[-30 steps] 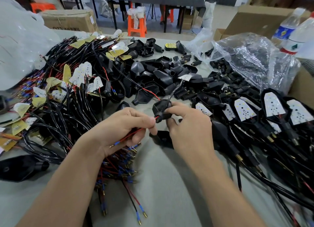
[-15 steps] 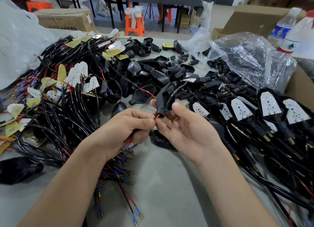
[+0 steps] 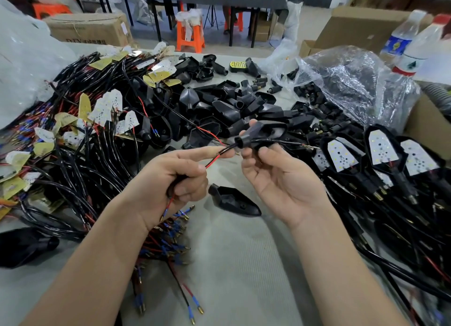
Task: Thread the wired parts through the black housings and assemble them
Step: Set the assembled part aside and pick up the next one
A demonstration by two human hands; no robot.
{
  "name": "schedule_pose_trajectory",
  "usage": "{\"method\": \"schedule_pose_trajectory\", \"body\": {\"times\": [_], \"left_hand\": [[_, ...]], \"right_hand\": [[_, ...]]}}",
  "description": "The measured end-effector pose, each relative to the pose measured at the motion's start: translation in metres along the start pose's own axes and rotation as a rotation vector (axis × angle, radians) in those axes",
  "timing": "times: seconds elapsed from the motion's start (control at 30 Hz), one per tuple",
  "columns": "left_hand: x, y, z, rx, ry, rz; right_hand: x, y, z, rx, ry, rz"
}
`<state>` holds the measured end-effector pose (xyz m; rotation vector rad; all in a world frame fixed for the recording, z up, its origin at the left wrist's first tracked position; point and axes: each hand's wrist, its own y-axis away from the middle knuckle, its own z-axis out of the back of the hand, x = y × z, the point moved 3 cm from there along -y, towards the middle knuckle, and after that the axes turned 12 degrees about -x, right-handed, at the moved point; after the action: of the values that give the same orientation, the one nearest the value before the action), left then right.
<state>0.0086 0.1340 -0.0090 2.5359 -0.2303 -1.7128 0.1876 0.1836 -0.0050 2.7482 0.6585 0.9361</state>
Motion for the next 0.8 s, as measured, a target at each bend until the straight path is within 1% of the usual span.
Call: {"method": "schedule_pose_trajectory", "body": {"times": [0.1,0.2,0.3,0.43,0.57,0.63,0.7,0.77,0.8], "left_hand": [[-0.003,0.0,0.005,-0.064,-0.014,-0.041],[-0.007,-0.001,0.012,-0.204,0.034,-0.1],[-0.011,-0.001,0.018,-0.377,0.116,-0.174],[-0.01,-0.002,0.023,-0.62,0.216,-0.208],[-0.01,-0.002,0.029,-0.753,0.19,-0.254],[-0.01,-0.002,0.031,-0.757,0.132,-0.257],[-0.008,-0.006,0.031,-0.716,0.015,-0.204],[-0.005,-0.008,0.032,-0.609,-0.184,-0.112],[-0.004,-0.007,0.032,-0.497,-0.286,-0.065]], "right_hand": [[0.005,-0.003,0.003,-0.126,-0.01,0.024],[0.01,-0.004,0.005,-0.25,0.013,0.078],[0.009,-0.001,0.004,-0.226,0.016,0.107],[0.005,0.0,0.002,-0.224,0.066,0.157],[0.009,0.0,0.002,-0.246,0.147,0.201],[0.012,0.003,0.001,-0.211,0.158,0.19],[0.016,0.005,0.002,-0.188,0.124,0.183],[0.023,0.003,0.006,-0.228,0.1,0.189],[0.026,0.002,0.008,-0.245,0.102,0.189]]}}
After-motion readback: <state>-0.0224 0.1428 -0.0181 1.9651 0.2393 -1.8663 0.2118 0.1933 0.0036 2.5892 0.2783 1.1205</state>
